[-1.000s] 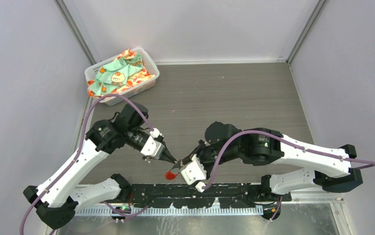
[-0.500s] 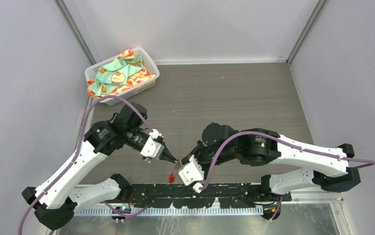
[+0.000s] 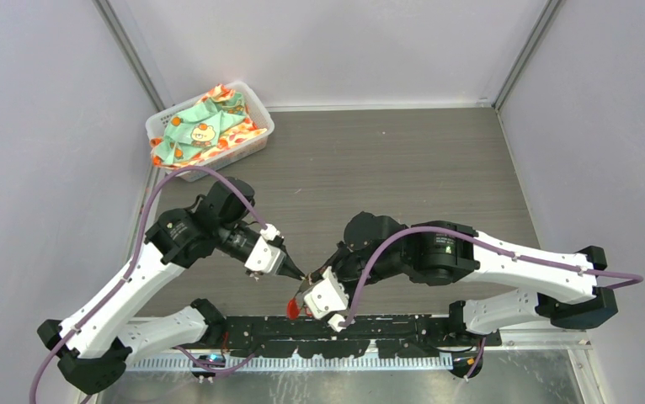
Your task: Put the keys on the keyring
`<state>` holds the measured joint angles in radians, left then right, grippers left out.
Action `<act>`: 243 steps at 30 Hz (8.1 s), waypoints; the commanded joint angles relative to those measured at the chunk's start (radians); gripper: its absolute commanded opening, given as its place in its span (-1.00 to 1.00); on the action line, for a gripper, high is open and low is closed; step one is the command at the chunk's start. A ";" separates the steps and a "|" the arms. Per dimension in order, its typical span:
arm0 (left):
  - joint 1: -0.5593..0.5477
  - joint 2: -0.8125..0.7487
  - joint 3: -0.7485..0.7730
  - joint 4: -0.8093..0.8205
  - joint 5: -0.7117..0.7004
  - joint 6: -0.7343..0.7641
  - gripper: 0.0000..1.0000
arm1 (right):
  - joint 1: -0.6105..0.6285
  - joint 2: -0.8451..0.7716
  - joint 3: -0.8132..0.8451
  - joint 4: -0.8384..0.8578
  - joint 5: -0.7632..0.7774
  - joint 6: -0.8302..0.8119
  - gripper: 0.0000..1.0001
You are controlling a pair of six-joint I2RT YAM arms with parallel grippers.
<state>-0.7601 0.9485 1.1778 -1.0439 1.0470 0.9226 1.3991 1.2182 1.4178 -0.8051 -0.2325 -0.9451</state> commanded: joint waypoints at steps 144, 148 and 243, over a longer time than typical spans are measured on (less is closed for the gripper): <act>-0.061 -0.122 -0.075 0.293 -0.058 -0.213 -0.99 | -0.217 -0.143 -0.086 0.185 -0.273 0.327 -0.98; -0.061 -0.119 -0.072 0.294 -0.061 -0.212 -0.99 | -0.214 -0.135 -0.081 0.187 -0.291 0.327 -0.98; -0.061 -0.103 -0.072 0.298 -0.125 -0.229 -0.99 | -0.198 -0.053 0.009 0.084 -0.347 0.247 -0.98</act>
<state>-0.8165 0.8467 1.0950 -0.7822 0.9157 0.6891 1.1942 1.1652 1.3838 -0.7387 -0.5636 -0.6849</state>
